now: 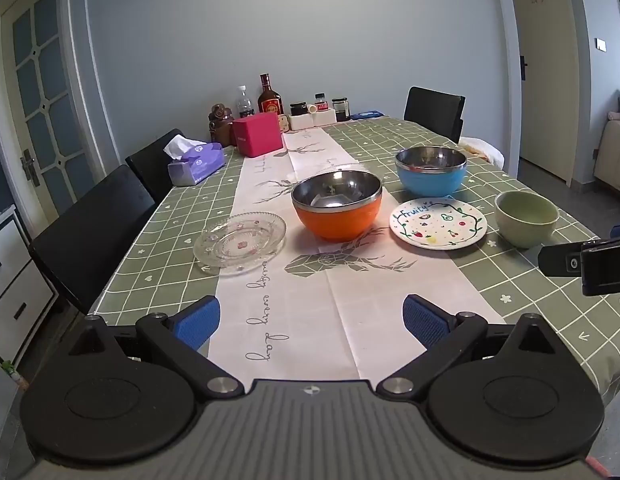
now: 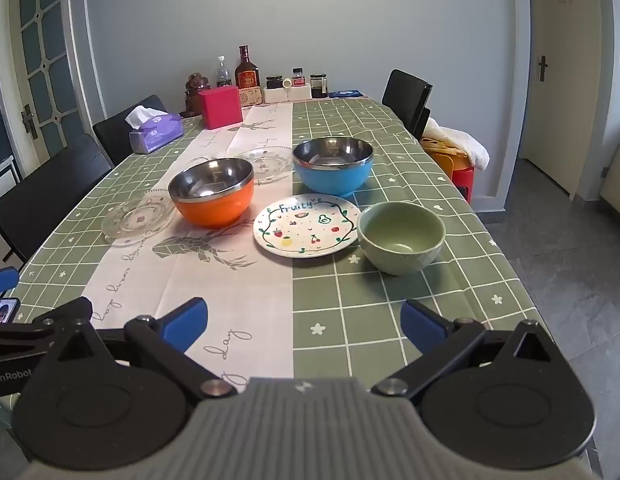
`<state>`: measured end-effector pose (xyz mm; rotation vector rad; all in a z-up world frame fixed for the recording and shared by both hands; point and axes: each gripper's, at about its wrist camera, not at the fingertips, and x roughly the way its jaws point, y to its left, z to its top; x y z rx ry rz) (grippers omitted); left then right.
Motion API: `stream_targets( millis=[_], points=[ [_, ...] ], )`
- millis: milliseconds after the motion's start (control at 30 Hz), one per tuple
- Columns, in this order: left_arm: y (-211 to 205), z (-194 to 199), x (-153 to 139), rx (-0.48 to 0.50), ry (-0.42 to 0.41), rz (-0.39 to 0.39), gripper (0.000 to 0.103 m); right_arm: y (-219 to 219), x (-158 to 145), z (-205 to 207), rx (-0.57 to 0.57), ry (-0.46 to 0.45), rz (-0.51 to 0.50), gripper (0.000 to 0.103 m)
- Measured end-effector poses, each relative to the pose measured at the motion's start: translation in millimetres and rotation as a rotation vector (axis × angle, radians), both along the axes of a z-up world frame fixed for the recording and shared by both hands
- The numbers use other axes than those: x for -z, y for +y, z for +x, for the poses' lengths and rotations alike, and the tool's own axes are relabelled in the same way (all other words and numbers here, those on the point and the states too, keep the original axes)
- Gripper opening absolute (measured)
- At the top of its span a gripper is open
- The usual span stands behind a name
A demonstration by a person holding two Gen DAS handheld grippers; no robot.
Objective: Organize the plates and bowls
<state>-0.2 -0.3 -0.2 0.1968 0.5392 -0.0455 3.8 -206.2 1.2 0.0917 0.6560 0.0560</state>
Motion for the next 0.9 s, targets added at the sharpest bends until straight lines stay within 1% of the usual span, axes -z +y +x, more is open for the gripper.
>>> stream_targets(
  millis=[267,300,400,667,900],
  points=[
    [0.4,-0.1,-0.2,-0.005,0.003,-0.001,0.103,2.9,-0.5,0.3,0.001,0.006,-0.008,0.1],
    [-0.2,2.1,3.4,-0.006,0.004,-0.002,0.103,2.9,-1.3,-0.1,-0.001,0.005,-0.008,0.1],
    [0.0,-1.9,2.3,-0.006,0.006,-0.002,0.103,3.5,-1.3,-0.2,0.002,0.005,-0.007,0.1],
    [5.2,2.6,1.5,-0.024,0.029,-0.007,0.103,2.2,-0.7,1.3,0.001,0.017,-0.001,0.1],
    [7.5,1.3,0.4,-0.034,0.03,-0.011,0.103,4.0,-0.9,1.4,-0.006,0.02,-0.001,0.1]
  ],
)
